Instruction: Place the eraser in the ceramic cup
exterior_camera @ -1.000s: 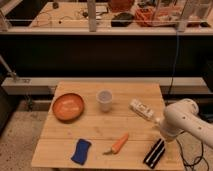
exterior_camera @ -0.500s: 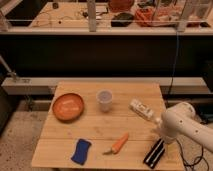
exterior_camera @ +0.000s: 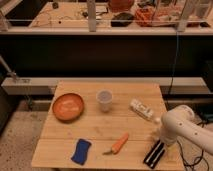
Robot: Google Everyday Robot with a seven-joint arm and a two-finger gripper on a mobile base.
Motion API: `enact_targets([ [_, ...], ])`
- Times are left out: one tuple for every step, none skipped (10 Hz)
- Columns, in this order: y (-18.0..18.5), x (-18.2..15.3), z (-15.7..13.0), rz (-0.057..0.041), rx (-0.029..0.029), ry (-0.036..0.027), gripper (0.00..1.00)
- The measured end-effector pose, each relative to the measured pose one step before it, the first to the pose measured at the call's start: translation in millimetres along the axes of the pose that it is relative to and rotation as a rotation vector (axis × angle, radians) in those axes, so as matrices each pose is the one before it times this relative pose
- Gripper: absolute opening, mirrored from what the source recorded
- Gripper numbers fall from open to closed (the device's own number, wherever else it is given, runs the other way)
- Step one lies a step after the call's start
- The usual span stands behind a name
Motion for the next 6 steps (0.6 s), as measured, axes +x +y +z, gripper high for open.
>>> enact_targets([
  [0.32,-0.16,2.1,-0.00764,0.00115,-0.00084,0.8],
  [0.74,-0.46,3.1,-0.00827,0.00127,-0.00179,0.8],
  [1.23,0.45,0.78,-0.00273,0.00046,0.00095,0.79],
  [1.16,0.05,0.18,-0.00196,0.00188,-0.00017,0.74],
  [1.1,-0.29,0.09,-0.00586,0.00265,-0.0015,0.65],
  [0.95,0.12,0.25,-0.00637,0.00217,-0.00077,0.62],
])
